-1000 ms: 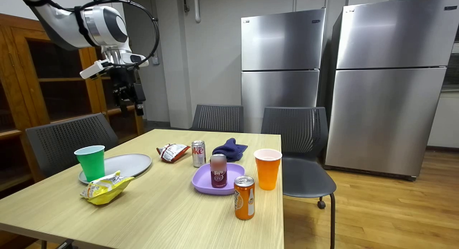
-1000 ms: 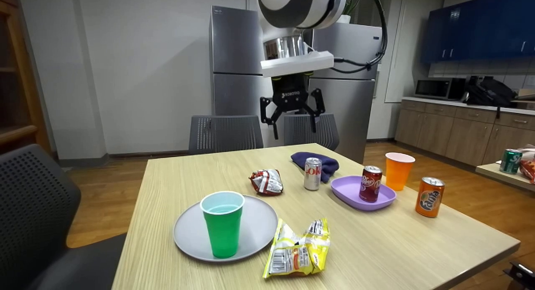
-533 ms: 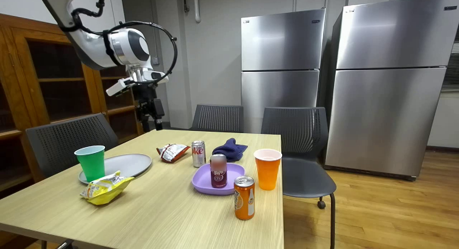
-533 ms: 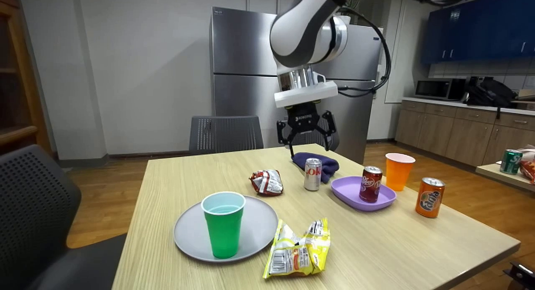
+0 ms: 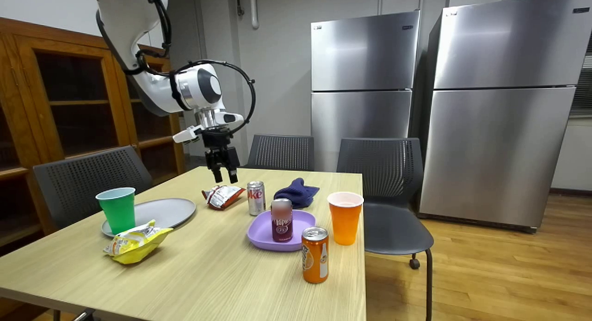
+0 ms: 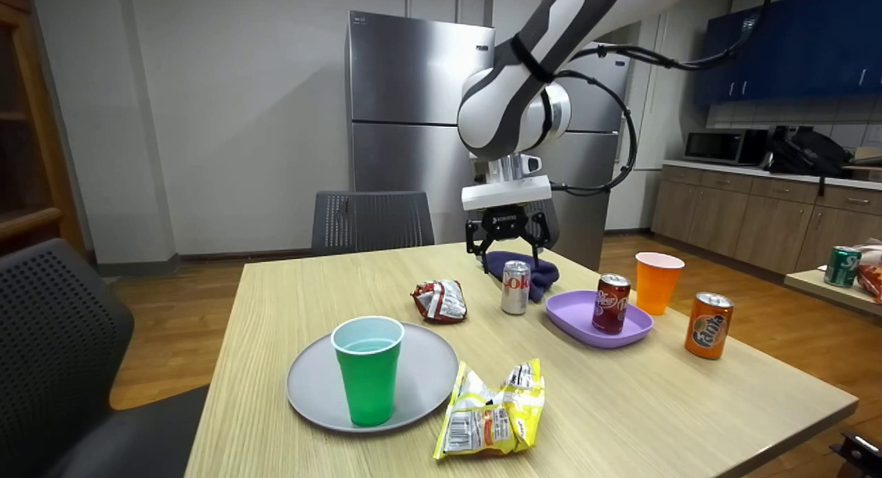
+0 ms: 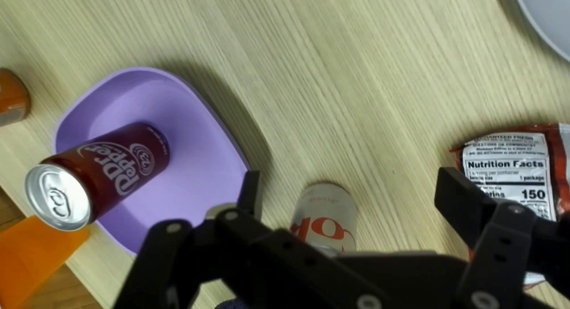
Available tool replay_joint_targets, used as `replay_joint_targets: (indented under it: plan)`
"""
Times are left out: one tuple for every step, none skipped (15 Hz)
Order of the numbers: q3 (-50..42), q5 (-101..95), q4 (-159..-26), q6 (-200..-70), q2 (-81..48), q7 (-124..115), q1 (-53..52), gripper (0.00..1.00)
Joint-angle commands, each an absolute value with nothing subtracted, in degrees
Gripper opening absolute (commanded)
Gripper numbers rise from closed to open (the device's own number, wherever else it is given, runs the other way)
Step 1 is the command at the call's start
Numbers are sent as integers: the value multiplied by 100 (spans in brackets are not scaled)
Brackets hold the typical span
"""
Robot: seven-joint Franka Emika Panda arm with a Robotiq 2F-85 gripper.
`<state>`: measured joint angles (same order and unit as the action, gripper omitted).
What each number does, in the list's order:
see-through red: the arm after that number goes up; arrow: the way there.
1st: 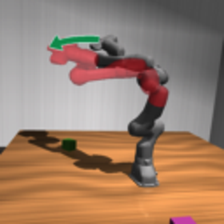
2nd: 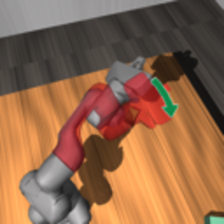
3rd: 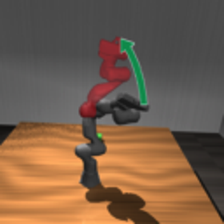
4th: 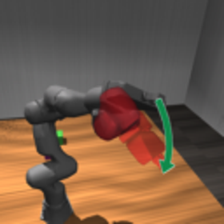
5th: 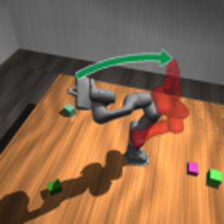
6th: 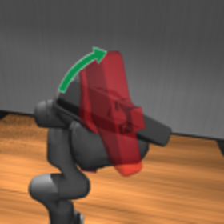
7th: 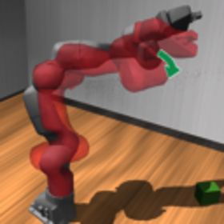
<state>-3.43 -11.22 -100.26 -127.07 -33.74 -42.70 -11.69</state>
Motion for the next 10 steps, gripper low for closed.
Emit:
replay_joint_targets:
  plan:
    - [-396,-1012,-9615,-12985,-3686,-4160,-1099,100]
    - [-405,-975,-9555,-13035,-3747,-4146,-1077,100]
    - [-424,-937,-9493,-13071,-3811,-4146,-1060,100]
    - [-447,-912,-9442,-13113,-3871,-4149,-1051,100]
    - [-451,-857,-9390,-13161,-3938,-4127,-1021,100]
    - [-472,-835,-9342,-13188,-3998,-4137,-1015,100]
    - [-477,-797,-9299,-13219,-4054,-4130,-996,100]
    - [-488,-769,-9256,-13245,-4112,-4131,-985,100]
    - [-499,-728,-9213,-13257,-4165,-4132,-969,100]
    - [-516,-690,-9176,-13262,-4212,-4136,-960,100]
